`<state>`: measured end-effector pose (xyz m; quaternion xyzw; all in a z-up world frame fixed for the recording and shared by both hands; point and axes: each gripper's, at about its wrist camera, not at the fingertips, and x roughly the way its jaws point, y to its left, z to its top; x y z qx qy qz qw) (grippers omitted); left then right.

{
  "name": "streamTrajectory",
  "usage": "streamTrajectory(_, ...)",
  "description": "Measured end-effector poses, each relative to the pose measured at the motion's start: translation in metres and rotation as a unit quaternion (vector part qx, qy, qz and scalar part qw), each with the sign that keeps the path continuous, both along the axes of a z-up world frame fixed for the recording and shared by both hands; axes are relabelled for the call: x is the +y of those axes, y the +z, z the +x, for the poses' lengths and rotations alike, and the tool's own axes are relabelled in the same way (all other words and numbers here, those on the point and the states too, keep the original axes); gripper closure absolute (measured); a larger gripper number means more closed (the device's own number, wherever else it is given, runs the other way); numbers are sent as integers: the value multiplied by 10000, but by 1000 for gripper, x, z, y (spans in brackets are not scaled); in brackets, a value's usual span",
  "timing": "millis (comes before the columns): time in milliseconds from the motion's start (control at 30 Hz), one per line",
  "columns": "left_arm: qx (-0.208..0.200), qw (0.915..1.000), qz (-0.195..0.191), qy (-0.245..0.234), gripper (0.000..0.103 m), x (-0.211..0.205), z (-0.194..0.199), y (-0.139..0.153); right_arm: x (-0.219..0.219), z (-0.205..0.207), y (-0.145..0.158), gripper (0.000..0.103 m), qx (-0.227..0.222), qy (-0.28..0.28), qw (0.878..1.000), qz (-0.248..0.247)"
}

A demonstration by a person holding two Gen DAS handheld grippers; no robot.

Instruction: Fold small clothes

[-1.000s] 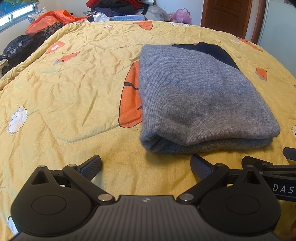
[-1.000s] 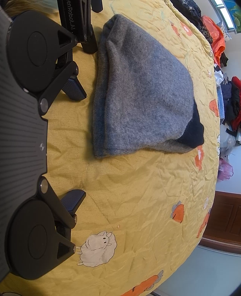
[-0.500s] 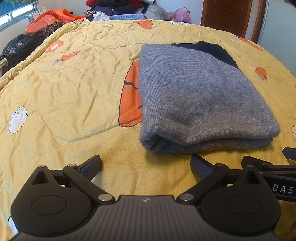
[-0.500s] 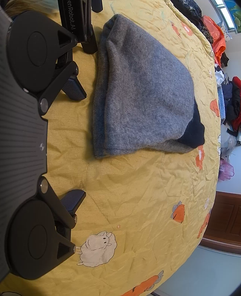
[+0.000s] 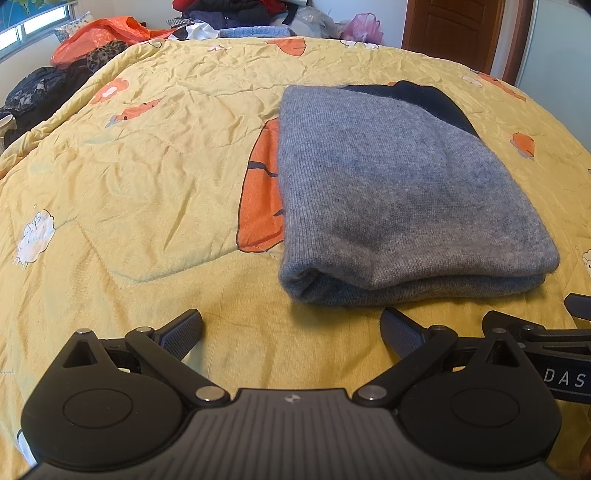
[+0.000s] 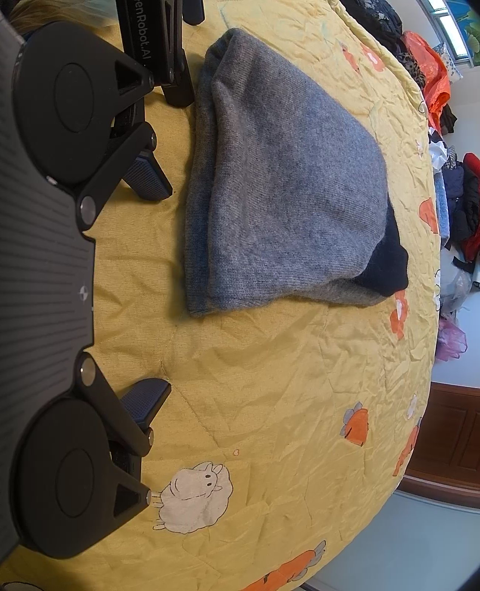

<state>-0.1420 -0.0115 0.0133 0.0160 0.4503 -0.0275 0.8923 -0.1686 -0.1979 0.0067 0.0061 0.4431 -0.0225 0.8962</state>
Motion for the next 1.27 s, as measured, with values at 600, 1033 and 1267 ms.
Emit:
streamTrajectory(600, 34, 10000, -8, 16, 0, 0, 0, 1, -1, 3, 0, 0, 55, 16, 10000, 2)
streamTrajectory(1033, -936, 9952, -168, 223, 0, 18, -18, 67, -34, -7, 34, 0, -295, -280, 9992, 38)
streamTrajectory(1267, -1544, 9873, -350, 149, 0, 57, -11, 110, -62, 7, 43, 0, -416, -483, 9978, 185)
